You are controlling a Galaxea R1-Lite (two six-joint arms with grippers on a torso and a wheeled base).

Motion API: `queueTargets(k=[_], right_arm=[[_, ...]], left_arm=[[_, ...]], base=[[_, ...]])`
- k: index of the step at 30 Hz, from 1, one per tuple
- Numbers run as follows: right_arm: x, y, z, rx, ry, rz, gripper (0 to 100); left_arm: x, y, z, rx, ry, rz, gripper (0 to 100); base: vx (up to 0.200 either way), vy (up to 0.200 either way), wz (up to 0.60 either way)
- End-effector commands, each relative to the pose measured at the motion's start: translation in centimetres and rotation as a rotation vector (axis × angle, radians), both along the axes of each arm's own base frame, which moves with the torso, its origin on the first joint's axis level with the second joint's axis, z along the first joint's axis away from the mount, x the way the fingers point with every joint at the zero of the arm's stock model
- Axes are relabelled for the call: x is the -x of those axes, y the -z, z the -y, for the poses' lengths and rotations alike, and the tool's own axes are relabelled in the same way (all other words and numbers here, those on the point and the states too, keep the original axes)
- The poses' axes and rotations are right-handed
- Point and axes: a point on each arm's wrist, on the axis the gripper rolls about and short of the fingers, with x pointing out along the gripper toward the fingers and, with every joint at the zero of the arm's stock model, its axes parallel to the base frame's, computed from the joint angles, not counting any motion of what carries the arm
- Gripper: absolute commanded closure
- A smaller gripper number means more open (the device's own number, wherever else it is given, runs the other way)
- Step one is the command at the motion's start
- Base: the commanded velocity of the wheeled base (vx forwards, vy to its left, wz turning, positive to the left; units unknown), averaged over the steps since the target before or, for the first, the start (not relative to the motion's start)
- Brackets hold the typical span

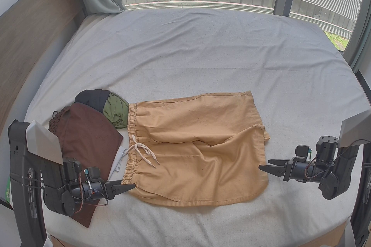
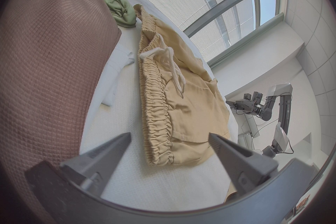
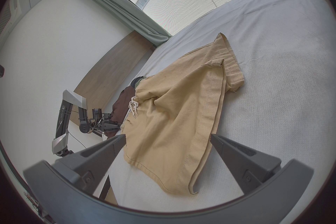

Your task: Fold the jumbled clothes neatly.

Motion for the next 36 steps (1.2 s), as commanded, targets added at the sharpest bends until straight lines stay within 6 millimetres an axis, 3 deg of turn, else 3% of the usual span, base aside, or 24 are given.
queueTargets(k=[1,9,17,36], right_arm=[[0.0,0.1,0.0,0.0,-0.001,-0.004,0],[0.3,0.3,0.1,0.006,-0.003,-0.011,0],[0.4,3.5,0.4,0.081,-0.032,-0.024,0],[1.9,5.6,-0.4,0.099,-0.098,-0.105,0]], left_arm=[[0.0,0.1,0.2,0.004,0.005,-0.007,100],[-0.1,0.1,0.4,0.004,0.013,-0.004,100],[0.0,0.3,0.5,0.001,0.018,-0.004,100],[0.0,0.3,0.5,0.0,0.022,-0.004,100]], base=[[0.0,0.0,0.0],[0.0,0.0,0.0],[0.0,0.0,0.0],[0.0,0.0,0.0]])
